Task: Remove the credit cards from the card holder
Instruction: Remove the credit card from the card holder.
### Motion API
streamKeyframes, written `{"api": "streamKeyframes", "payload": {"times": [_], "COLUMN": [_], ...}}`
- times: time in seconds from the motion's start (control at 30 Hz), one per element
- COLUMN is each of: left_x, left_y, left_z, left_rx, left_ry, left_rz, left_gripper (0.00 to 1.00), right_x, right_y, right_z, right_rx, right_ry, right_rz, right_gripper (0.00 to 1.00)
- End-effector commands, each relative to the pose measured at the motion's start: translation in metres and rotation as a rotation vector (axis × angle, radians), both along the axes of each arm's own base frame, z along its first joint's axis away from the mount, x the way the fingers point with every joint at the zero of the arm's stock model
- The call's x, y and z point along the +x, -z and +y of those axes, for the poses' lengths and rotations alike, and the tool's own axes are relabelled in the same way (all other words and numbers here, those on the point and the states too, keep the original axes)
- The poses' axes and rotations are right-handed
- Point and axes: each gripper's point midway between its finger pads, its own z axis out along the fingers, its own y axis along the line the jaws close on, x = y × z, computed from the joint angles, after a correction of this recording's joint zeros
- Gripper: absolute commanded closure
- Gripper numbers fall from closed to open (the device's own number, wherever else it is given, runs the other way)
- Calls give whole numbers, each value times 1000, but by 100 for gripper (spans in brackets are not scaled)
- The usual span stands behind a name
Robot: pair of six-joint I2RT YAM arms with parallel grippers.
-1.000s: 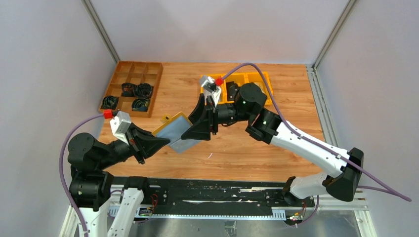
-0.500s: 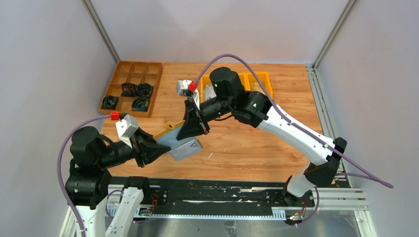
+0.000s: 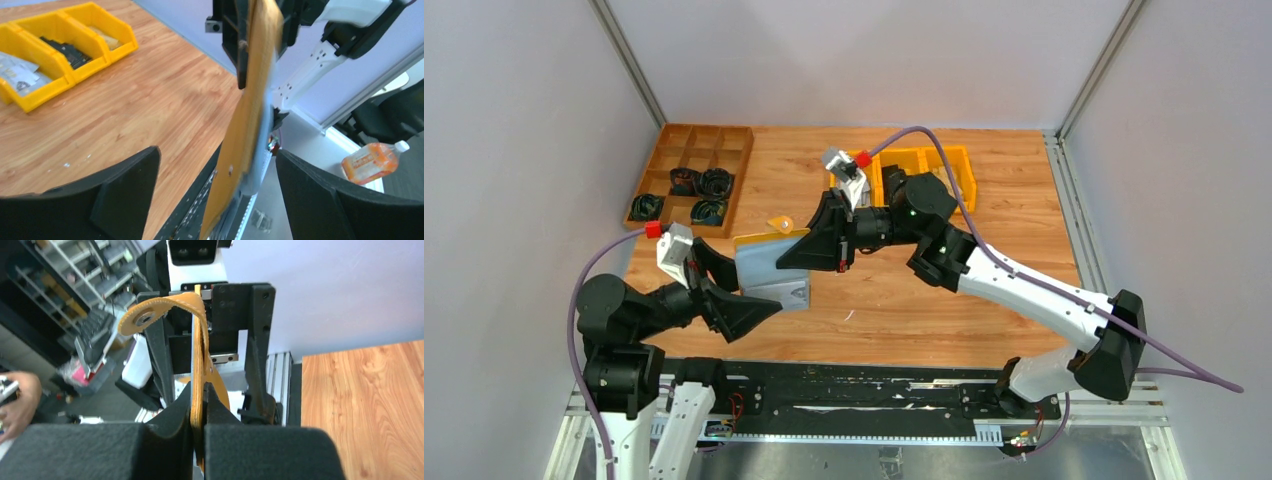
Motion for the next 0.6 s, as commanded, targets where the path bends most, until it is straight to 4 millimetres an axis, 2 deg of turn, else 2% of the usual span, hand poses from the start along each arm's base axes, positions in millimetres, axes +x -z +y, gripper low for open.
{"api": "streamKeyframes", "payload": {"times": [0.0, 0.13, 0.17, 0.2, 0.23, 0.3, 0.33, 0.4, 0.43, 0.5, 0.57], "left_x": [-7, -1, 1, 3, 6, 12, 13, 15, 14, 13, 14], "left_y": [-36, -37, -37, -35, -31, -26, -24, -21, -23, -16, -7], "left_z": [-6, -8, -8, -7, -6, -3, -3, -1, -1, 1, 3], "left_rx": [-147, -167, -166, -162, -156, -145, -141, -124, -111, -71, -4], "left_ry": [46, 56, 55, 45, 27, -14, -28, -46, -45, -48, -51], "left_rz": [32, 112, 114, 117, 126, 139, 146, 151, 141, 143, 152], "left_gripper": [17, 38, 49, 67, 77, 92, 97, 100, 100, 100, 100], "right_x": [5, 14, 15, 17, 19, 22, 23, 24, 24, 24, 24], "right_y": [-65, -59, -57, -53, -50, -42, -37, -21, -13, 0, 15], "right_z": [-27, -31, -32, -33, -33, -31, -28, -20, -16, -11, -7], "right_rx": [316, 367, 382, 388, 391, 382, 357, 265, 207, 99, -13], "right_ry": [94, 166, 181, 201, 222, 252, 254, 254, 241, 213, 179], "right_rz": [83, 138, 145, 157, 162, 162, 153, 110, 80, 11, -66], "right_gripper": [100, 100, 100, 100, 100, 99, 95, 80, 69, 60, 56]}}
